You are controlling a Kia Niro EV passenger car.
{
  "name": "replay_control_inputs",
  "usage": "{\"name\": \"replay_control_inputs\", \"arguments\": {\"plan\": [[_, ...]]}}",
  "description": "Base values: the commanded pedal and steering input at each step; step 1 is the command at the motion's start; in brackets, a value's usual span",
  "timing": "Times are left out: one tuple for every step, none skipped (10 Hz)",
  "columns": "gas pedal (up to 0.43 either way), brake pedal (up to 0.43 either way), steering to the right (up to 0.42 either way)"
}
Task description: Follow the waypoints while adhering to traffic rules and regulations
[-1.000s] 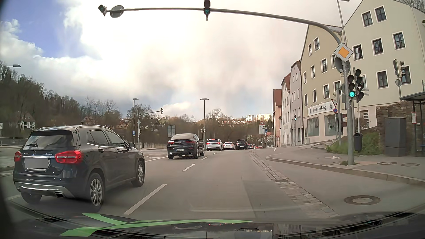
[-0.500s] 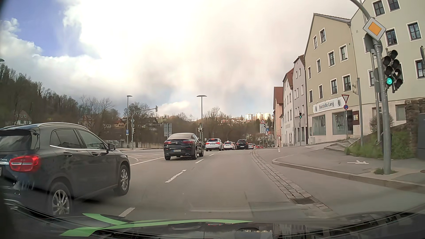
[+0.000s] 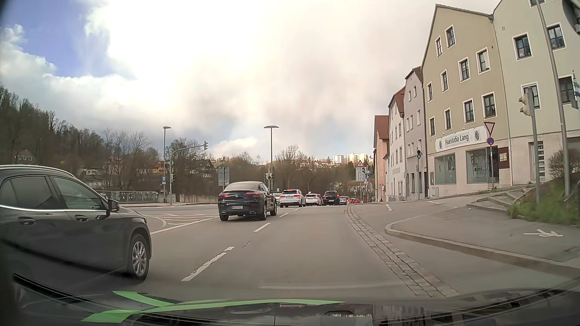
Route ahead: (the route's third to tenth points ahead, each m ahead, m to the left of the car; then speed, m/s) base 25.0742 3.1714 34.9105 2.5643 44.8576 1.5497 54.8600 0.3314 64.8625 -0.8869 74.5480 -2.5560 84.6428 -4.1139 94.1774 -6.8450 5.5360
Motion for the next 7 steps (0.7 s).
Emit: {"name": "replay_control_inputs", "arguments": {"plan": [[0.087, 0.000, 0.006], [0.087, 0.000, 0.006], [0.059, 0.000, 0.006], [0.059, 0.000, 0.007], [0.059, 0.000, 0.008], [0.059, 0.000, 0.009], [0.059, 0.000, 0.009]]}}
